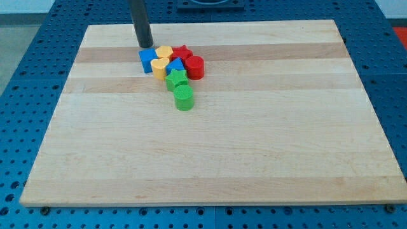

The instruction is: Move the red star along with red circle towards the bottom center

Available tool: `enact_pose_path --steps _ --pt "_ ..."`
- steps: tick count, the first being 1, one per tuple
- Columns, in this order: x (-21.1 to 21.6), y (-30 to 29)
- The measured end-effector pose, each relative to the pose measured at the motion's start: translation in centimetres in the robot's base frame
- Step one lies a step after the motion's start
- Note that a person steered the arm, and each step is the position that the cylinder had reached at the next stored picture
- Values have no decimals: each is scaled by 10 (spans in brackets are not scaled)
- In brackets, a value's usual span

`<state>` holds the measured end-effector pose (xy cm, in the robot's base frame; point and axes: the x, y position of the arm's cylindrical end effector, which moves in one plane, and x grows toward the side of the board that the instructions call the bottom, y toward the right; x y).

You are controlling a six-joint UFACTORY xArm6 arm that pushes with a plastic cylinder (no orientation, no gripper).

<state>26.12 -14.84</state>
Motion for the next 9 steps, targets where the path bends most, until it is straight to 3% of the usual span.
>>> enact_pose_path --steps 3,6,9 --pt "39 86" --pt "131 150" --pt "177 258"
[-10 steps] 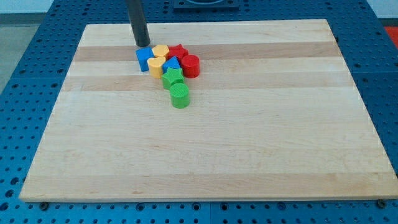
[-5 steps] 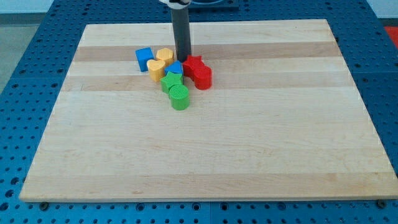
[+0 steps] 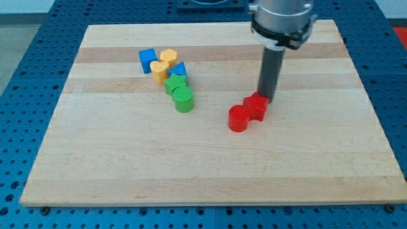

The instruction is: Move the red star along with red circle towards the bottom center

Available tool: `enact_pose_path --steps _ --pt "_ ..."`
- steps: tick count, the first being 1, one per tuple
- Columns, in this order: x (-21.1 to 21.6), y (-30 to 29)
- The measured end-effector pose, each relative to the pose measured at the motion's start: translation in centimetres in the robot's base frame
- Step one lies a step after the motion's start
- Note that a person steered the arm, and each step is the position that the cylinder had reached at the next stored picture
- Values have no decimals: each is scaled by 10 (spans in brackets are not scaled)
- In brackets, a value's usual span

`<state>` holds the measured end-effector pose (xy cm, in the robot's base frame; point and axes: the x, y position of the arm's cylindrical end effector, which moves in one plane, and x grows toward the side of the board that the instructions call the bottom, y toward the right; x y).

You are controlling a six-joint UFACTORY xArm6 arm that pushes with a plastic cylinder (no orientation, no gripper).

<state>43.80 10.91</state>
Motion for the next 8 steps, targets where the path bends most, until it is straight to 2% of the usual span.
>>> enact_pose_path --steps 1,3,5,7,8 --pt "2 1" --pt "-6 -47" --pt "-3 -47" --pt "26 -68" --pt "12 -88"
